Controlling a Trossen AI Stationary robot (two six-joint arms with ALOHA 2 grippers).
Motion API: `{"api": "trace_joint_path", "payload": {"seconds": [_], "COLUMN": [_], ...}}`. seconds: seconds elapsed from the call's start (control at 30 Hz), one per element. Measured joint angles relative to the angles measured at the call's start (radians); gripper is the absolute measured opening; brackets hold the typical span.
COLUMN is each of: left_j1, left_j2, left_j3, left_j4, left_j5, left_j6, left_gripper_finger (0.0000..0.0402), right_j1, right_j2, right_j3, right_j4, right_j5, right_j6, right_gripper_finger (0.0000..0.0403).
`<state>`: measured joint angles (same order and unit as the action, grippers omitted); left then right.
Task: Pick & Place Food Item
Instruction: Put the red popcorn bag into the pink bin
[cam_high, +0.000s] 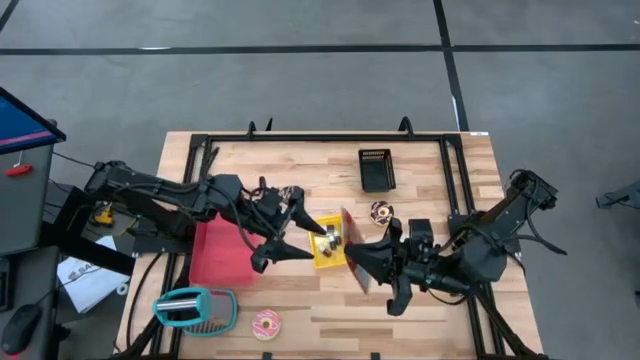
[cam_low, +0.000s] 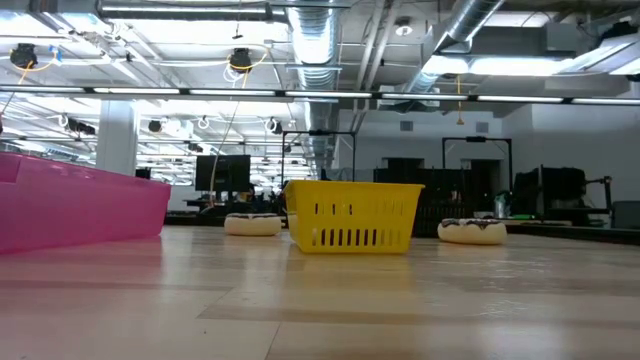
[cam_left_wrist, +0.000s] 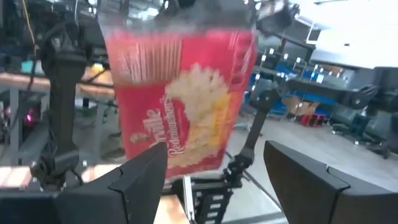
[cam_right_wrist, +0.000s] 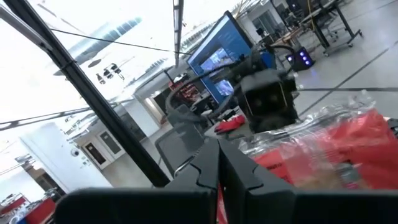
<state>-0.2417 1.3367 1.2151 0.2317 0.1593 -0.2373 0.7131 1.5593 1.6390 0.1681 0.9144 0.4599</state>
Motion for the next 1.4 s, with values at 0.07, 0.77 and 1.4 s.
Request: {"api": "trace_joint_path", "payload": {"seconds": [0.07, 0.77, 1.4], "left_j1": [0.000, -0.005, -0.005], "left_j2": [0.016, 0.028, 0.028], "left_j3": [-0.001, -0.002, -0.002], "left_j4": [-0.002, 0.074, 0.100], "left_j5": [-0.002, 0.004, 0.031], "left_j6": [-0.006, -0.030, -0.037], "left_gripper_finger": [0.0263, 0.0263, 0.0251], "right_j1": [-0.004, -0.005, -0.040], "right_j2": [0.000, -0.001, -0.001], "right_j3": [0.000, 0.000, 0.000], "right_j4": [0.004, 0.122, 0.161], "right_j5": [-0.007, -0.107, -0.193], "right_j6": [0.000, -0.104, -0.120], "right_gripper_finger": [0.0000, 0.0000, 0.0000]}}
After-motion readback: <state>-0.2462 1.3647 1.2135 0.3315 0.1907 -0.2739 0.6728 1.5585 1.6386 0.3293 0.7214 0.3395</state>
